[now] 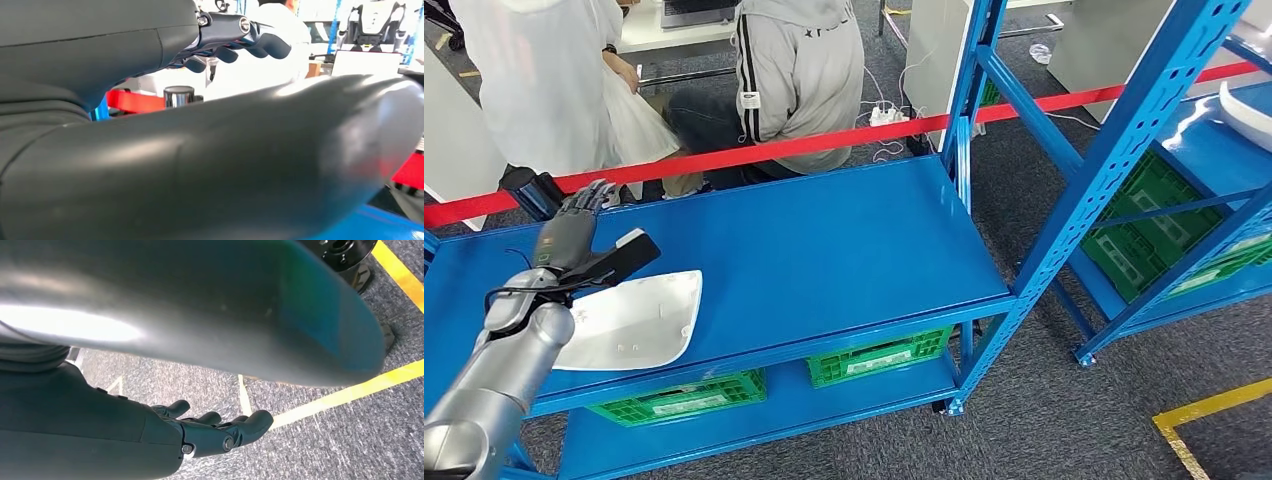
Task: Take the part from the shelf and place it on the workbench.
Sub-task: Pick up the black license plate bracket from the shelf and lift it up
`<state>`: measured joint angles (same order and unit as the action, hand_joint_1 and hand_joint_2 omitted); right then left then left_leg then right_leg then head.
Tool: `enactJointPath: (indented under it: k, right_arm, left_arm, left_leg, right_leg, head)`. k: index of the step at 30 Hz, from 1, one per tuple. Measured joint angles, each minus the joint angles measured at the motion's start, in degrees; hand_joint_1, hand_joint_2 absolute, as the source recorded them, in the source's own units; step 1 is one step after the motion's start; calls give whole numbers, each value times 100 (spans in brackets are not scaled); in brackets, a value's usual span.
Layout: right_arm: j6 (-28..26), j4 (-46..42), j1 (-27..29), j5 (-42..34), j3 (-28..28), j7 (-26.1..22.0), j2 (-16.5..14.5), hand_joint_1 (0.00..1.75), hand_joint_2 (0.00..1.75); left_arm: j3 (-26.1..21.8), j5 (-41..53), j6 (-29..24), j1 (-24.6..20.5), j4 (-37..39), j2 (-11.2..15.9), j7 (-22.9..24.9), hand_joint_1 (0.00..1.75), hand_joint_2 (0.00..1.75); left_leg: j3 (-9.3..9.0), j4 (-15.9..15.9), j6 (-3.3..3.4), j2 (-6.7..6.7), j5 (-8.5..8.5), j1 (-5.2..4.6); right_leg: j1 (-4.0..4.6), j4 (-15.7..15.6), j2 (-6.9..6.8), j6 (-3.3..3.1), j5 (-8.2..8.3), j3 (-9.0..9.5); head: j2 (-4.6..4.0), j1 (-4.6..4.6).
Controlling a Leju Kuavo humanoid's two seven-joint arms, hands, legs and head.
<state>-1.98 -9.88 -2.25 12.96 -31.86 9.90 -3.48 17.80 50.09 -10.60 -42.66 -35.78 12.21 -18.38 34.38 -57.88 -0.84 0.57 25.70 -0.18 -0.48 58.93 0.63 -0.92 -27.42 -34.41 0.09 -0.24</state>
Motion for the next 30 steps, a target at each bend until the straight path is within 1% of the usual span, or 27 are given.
enactJointPath:
  k: [6, 13, 19, 27, 30]
  right_arm:
    - [-47, 0, 6, 15, -3, 4, 0, 0, 0]
    - [-60, 0, 15, 22, -5, 4, 0, 0, 0]
    - [-97, 0, 12, 21, -10, 2, 0, 0, 0]
    - [-122, 0, 5, 4, -94, 5, 0, 0, 0]
    - [-127, 0, 4, -2, -120, 5, 0, 0, 0]
  left_arm:
    - [37, -162, 404, 391, -720, 145, 81, 0, 0]
    - [96, -269, 653, 653, -1198, 384, 39, 0, 0]
    - [177, -272, 827, 633, -1277, 424, 13, 0, 0]
    - [418, -425, 913, 490, -992, 393, -138, 0, 0]
    - [507, -442, 912, 517, -898, 341, -153, 0, 131]
  left_leg:
    - [0, 0, 2, -2, 2, 0]
    - [0, 0, 1, -1, 3, 1]
    - [-1, 0, 1, -1, 3, 1]
    - [-3, 0, 1, -2, 3, 0]
    - [-2, 0, 1, -1, 4, 0]
  right_leg:
    - [0, 0, 0, 0, 0, 0]
    - [1, 0, 0, -1, -2, 0]
    - [1, 0, -1, -1, -2, 0]
    - [0, -1, -1, 0, -1, 1]
    - [0, -1, -2, 0, -1, 2]
  head:
    - [0, 1]
    - [0, 0]
    - [0, 0]
    - [0, 0]
    - [0, 0]
